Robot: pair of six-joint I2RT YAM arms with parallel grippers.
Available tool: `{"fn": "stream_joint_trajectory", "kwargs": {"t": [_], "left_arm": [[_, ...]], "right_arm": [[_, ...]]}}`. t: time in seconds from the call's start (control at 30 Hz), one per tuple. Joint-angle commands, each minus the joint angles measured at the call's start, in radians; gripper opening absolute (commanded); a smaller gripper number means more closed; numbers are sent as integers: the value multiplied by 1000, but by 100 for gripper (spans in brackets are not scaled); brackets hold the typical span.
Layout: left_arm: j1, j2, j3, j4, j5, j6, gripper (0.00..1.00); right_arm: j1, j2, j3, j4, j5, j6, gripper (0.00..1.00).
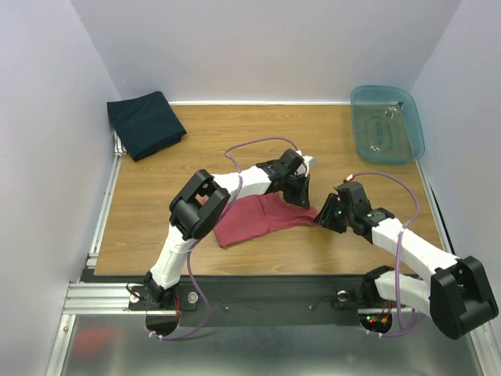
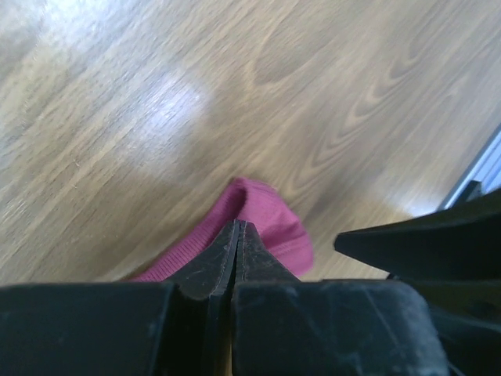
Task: Fold and stack the tank tops
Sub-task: Fold the tank top
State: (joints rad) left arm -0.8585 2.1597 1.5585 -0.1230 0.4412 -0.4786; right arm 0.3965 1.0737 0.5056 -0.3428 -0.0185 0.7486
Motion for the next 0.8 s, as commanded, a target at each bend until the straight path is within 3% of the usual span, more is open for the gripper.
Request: {"fn": "stream_joint_trajectory", "kwargs": {"t": [0.0,0.5,0.77], "left_arm": [[-11,14,40,17,34,21,2],[-13,42,29,20,47,28,1],[-13,51,25,8,50,54,1]], "right_arm": [[16,28,-7,83,12,8,44],[36,127,42,113,98,-11,24],[36,166,117,107,126,-32,4]]}}
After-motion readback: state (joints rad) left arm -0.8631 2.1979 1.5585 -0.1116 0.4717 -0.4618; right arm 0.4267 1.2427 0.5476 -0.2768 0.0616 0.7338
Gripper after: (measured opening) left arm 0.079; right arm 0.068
